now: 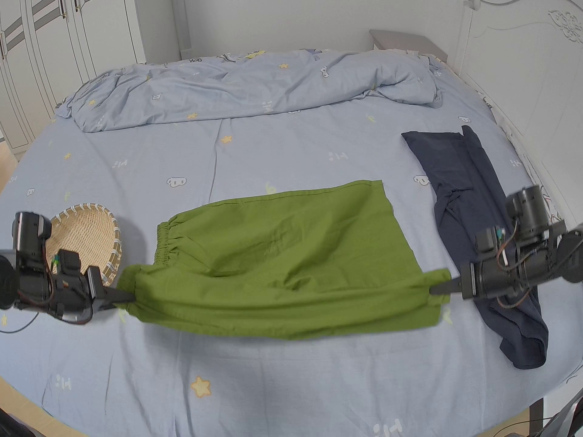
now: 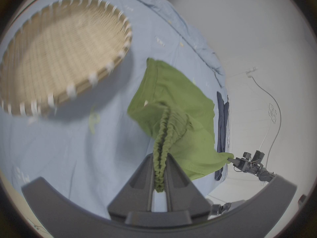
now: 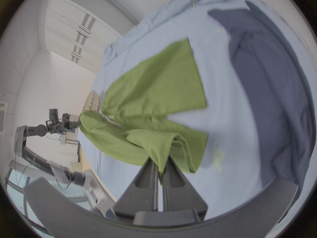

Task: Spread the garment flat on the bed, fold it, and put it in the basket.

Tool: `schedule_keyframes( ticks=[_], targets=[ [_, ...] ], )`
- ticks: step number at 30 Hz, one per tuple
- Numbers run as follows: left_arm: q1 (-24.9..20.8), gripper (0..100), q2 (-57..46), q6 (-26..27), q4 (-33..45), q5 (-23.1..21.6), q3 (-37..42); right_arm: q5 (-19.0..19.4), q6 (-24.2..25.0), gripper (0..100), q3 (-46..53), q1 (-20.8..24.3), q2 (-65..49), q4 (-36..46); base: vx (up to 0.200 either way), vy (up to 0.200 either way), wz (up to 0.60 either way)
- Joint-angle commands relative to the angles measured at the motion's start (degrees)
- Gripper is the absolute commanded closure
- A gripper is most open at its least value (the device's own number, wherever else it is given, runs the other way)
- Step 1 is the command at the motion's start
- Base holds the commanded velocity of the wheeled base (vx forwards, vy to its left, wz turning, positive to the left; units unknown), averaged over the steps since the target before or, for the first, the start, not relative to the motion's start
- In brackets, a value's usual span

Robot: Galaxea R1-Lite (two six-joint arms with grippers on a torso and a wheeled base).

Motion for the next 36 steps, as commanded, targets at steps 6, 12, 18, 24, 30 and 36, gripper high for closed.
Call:
schedule_keyframes(
  ticks=[6, 12, 18, 24, 30, 36],
  targets=[
    [-2.72, 100, 10.8, -5.03, 9.78, 4.45, -25.03, -5.39, 2.06, 100, -26.85, 0.9, 7.74, 6.11, 0.0, 0.0, 0.0],
    [-2.81, 100, 15.72, -4.94, 10.92, 4.45, -31.36, -9.79, 2.24, 100, -35.11, 0.9, 13.37, 6.03, 0.0, 0.0, 0.0],
    [-2.81, 100, 18.18, -4.5, 13.56, 4.45, -35.13, -14.01, 1.97, 100, -39.77, 2.39, 16.09, 6.03, 0.0, 0.0, 0.0],
    [-2.37, 100, 20.38, -4.15, 13.47, 4.45, -36.54, -14.18, 1.71, 100, -42.14, 2.57, 18.29, 6.03, 0.0, 0.0, 0.0],
    [-2.37, 100, 22.75, -3.88, 13.39, 4.54, -39.18, -14.36, 1.53, 100, -42.32, 2.22, 20.4, 5.76, 0.0, 0.0, 0.0],
    [-2.63, 100, 24.69, -3.88, 13.21, 4.45, -41.73, -14.27, -0.66, 100, -44.43, 1.6, 24.27, 3.3, 0.0, 0.0, 0.0]
  ],
)
